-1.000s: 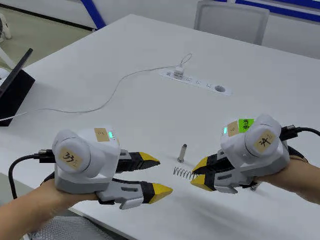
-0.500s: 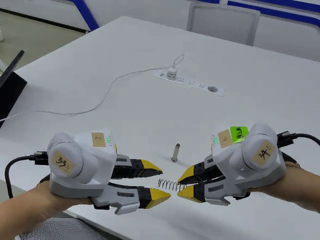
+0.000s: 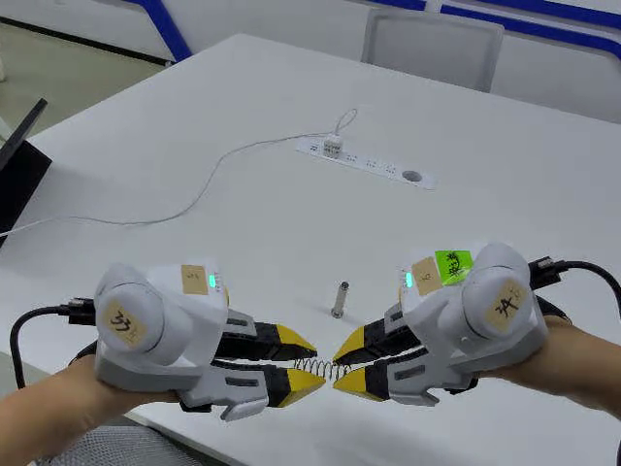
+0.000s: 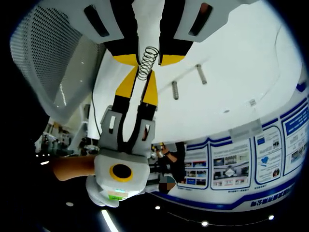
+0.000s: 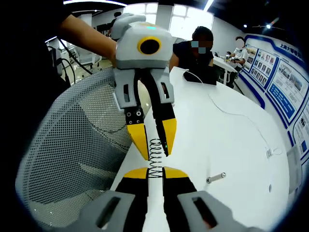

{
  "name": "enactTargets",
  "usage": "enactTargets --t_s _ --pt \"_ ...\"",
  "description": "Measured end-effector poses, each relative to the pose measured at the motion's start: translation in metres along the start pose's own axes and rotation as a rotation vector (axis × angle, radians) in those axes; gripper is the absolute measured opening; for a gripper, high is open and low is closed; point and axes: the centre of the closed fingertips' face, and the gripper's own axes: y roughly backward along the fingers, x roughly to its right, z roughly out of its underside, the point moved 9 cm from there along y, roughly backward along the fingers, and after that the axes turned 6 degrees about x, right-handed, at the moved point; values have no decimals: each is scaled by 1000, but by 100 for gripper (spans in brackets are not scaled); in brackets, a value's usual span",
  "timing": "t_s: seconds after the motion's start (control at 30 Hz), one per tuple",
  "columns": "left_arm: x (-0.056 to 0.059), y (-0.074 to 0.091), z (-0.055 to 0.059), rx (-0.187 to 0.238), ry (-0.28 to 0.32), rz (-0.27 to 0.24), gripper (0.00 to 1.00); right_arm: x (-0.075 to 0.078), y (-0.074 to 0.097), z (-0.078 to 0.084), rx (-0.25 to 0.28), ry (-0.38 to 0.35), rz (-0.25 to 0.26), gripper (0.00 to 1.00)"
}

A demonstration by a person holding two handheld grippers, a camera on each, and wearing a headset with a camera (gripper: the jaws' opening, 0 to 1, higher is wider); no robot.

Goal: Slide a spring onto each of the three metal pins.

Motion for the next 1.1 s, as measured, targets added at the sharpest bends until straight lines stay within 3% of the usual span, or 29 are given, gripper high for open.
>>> enactTargets --t_s 0.23,0.37,0.57,0.83,0.97,1.1 --pt "3 0 2 -12 -53 8 12 0 -1 -1 4 -1 7 11" --pt "5 -1 2 -35 -121 20 11 0 -1 -2 3 4 8 11" --pt "4 0 1 -24 -129 15 10 2 1 -2 13 2 12 12" --pt "5 0 0 -16 -135 20 10 3 3 -1 32 -62 -1 14" --pt "5 1 -2 5 -123 18 10 3 0 6 -23 -49 -6 16" --pt "6 1 -2 11 -116 25 10 2 2 5 5 -62 2 14"
